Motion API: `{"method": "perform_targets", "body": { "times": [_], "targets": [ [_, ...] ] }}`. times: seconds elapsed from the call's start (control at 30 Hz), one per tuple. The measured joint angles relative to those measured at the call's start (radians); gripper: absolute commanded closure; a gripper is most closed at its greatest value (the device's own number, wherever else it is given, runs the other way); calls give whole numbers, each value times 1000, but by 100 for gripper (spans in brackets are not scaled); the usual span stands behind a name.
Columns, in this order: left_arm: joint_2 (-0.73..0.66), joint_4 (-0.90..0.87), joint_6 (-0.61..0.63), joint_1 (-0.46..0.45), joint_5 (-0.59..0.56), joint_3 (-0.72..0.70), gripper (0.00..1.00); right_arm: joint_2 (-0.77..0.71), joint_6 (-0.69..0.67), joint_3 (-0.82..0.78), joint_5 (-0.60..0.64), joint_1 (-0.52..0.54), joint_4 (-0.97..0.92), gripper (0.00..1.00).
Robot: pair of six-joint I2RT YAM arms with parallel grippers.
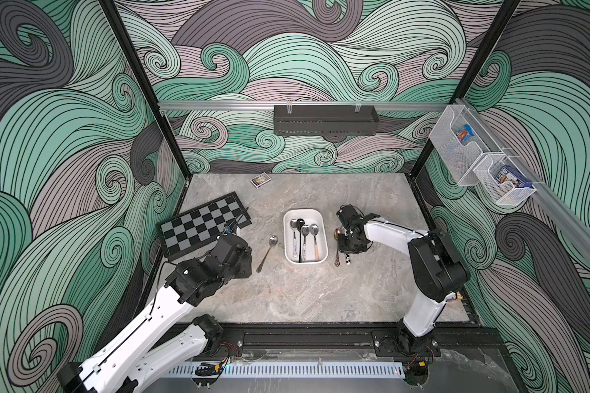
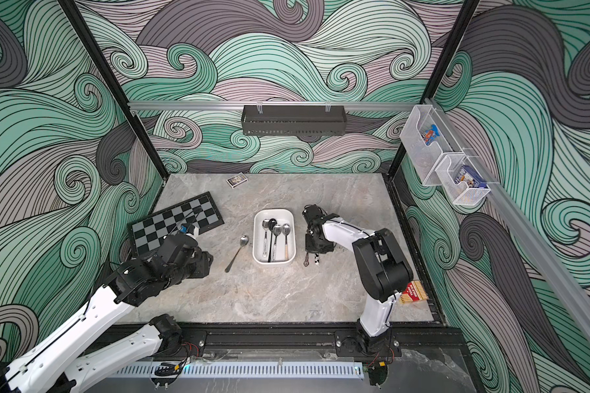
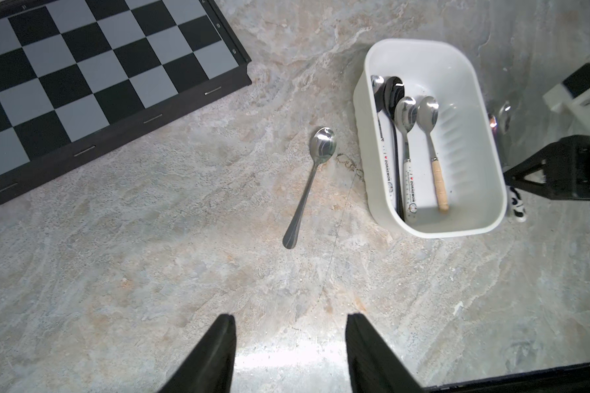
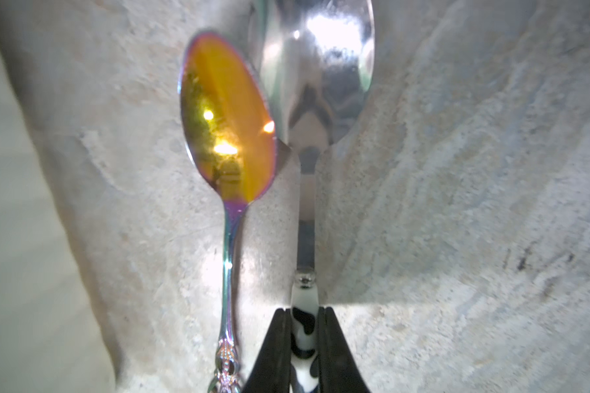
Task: Put the spoon into the storage box
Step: Pick up the spoon from the center of the board.
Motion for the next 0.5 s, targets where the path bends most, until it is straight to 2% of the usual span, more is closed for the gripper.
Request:
{"method": "perform_targets", "body": {
  "times": [0.27, 0.5],
  "targets": [
    [62, 60, -42, 5, 14, -34, 45, -163, -11, 41, -8, 14, -49, 90],
    [71, 104, -71, 5, 45, -110, 45, -196, -6, 187, -19, 127, -112, 89]
  ]
}}
